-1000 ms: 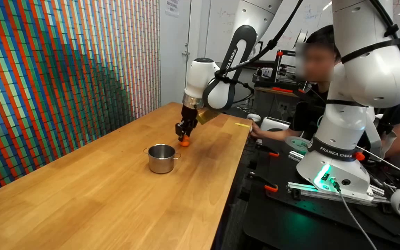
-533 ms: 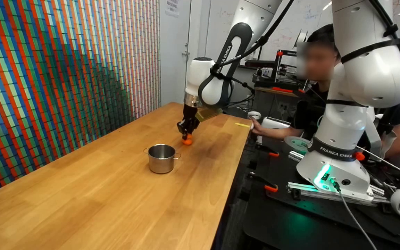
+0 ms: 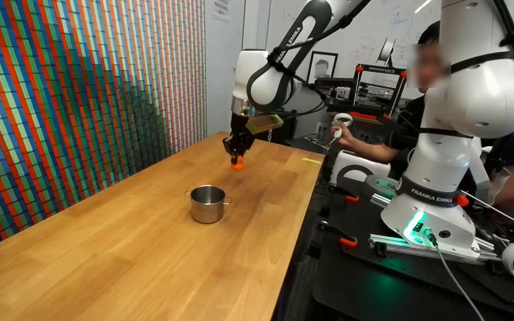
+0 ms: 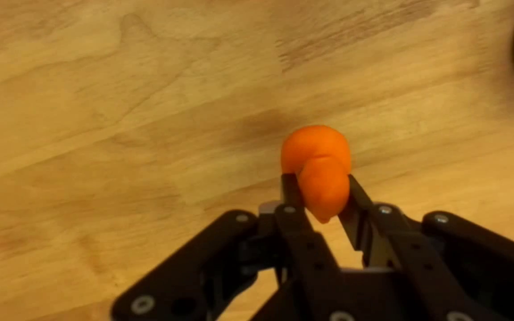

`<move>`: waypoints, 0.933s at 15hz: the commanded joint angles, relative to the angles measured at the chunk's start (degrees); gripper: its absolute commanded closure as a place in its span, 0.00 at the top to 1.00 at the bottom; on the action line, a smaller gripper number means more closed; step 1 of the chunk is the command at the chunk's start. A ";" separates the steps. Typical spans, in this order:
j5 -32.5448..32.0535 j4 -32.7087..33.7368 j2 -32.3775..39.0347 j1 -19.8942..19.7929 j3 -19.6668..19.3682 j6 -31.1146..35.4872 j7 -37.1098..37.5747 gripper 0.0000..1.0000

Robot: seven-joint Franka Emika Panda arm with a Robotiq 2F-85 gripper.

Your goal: Put the rubber duck in the pot

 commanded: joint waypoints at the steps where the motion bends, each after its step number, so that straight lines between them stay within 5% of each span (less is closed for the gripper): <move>1: 4.65 -1.06 -8.68 -2.08 5.20 -7.51 -3.68 0.07; 8: 13.63 -1.21 -11.57 -1.00 12.16 -10.39 -7.17 0.07; 14: 13.92 -3.52 -10.35 0.80 15.72 -5.88 -5.86 0.07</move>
